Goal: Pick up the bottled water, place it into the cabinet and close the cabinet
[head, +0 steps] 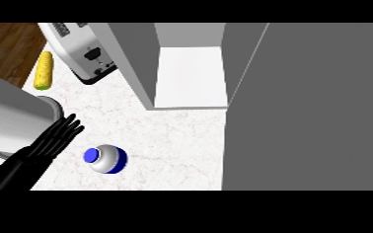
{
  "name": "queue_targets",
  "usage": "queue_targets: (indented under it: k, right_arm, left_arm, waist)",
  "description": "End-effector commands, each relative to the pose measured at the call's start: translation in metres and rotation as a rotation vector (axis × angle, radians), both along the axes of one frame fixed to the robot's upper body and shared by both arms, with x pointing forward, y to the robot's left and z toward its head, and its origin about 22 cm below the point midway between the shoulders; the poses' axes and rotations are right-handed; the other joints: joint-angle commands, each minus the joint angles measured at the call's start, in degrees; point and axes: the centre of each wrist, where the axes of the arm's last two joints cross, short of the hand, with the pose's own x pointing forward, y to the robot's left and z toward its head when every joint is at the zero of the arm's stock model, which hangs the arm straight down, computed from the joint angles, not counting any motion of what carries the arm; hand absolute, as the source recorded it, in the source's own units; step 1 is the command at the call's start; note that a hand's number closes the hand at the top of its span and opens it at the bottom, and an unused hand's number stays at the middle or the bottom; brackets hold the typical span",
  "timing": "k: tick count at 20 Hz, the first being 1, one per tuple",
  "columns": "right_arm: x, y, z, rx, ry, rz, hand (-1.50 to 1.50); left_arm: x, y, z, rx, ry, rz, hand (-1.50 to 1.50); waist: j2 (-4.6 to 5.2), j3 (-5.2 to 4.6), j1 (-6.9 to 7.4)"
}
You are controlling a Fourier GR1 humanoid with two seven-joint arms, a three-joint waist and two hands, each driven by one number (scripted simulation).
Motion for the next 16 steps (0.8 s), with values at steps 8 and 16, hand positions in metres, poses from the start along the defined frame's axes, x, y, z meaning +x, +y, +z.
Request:
queue_targets:
  k: [8,16]
  right_arm:
    - [-0.023,-0.001,0.012,0.021,-0.049,0.015,-1.5]
    - [-0.036,-0.005,0.016,0.016,-0.032,0.033,-1.5]
  left_arm:
    - [0.018,-0.005,-0.082,0.007,0.039,0.062,-1.5]
    - [0.029,-0.005,-0.124,0.002,0.081,0.099,-1.5]
  waist:
    - [0.02,-0.04,-0.35]
    - [0.09,-0.03,-0.58]
